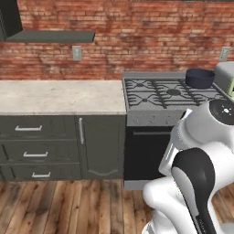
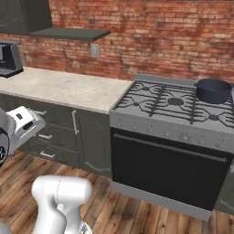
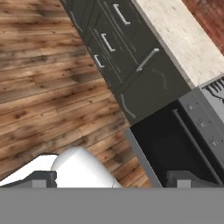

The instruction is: Move the pot and pan from the stove into the sink.

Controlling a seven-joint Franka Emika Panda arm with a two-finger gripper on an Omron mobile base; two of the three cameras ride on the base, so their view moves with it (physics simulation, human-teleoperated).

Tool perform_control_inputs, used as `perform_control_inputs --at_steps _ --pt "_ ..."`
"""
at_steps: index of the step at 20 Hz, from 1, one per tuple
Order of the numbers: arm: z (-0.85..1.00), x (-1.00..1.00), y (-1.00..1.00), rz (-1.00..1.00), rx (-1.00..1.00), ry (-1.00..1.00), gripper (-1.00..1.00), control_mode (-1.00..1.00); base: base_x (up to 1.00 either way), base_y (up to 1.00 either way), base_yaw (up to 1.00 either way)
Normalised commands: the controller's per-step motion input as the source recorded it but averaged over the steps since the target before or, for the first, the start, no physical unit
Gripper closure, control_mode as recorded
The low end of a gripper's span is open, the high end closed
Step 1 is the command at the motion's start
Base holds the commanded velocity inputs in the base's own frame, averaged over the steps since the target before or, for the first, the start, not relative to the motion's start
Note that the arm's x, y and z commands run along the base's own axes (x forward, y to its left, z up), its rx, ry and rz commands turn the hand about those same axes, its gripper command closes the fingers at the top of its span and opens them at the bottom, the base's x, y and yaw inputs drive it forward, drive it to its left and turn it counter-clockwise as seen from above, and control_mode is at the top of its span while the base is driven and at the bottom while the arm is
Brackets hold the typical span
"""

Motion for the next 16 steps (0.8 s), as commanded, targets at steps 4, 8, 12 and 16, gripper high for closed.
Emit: perform_control_inputs --at_steps 4,8,12,16 --pt "0.0 0.0 0.0 0.0 0.0 0.0 -1.0 1.0 0.02 0.0 -0.4" --pt "0.0 0.0 0.0 0.0 0.0 0.0 -1.0 1.0 0.01 0.0 -0.39" --pt "0.0 0.0 0.0 0.0 0.0 0.0 -1.0 1.0 -0.04 -0.09 -0.18" --pt "0.0 0.0 0.0 0.0 0.0 0.0 -1.0 1.0 0.0 -0.06 0.0"
